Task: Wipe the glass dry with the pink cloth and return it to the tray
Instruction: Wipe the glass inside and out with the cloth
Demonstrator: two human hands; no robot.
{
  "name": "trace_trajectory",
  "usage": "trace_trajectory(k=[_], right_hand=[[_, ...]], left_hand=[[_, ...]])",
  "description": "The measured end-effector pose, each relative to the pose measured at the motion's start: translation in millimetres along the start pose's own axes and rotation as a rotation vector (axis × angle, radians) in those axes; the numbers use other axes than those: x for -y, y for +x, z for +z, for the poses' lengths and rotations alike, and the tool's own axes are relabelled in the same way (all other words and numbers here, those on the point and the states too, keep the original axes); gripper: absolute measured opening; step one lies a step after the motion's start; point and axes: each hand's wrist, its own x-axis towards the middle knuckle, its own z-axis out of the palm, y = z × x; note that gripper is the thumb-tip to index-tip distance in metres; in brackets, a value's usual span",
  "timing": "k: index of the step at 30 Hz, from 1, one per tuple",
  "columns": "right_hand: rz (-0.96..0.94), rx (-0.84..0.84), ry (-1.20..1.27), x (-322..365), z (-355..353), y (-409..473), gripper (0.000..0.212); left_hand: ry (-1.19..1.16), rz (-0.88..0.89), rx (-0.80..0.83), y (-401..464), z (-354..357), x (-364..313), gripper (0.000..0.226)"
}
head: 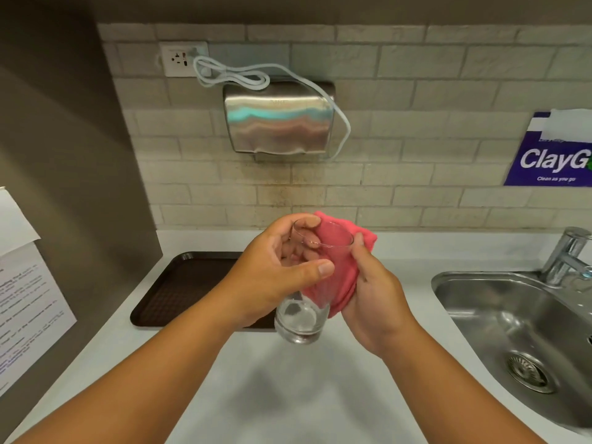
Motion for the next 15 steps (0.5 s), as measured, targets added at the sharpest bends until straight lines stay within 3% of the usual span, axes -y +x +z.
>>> trace_trajectory(k=[7, 12, 15], right_hand=[[0.005, -0.043, -0.106, -11, -7, -7, 0.065], [0.136, -0.049, -0.077, -25, -12, -9, 0.060], [0.243, -0.051, -0.051, -31, -16, -11, 0.061]], left_hand=[[-0.055, 0.051, 0.000, -2, -7, 8, 0.069], [-0.321, -0.047, -0.210, 8, -12, 10, 0.053], [-0.361, -0.083, -0.284, 14, -19, 12, 0.039]])
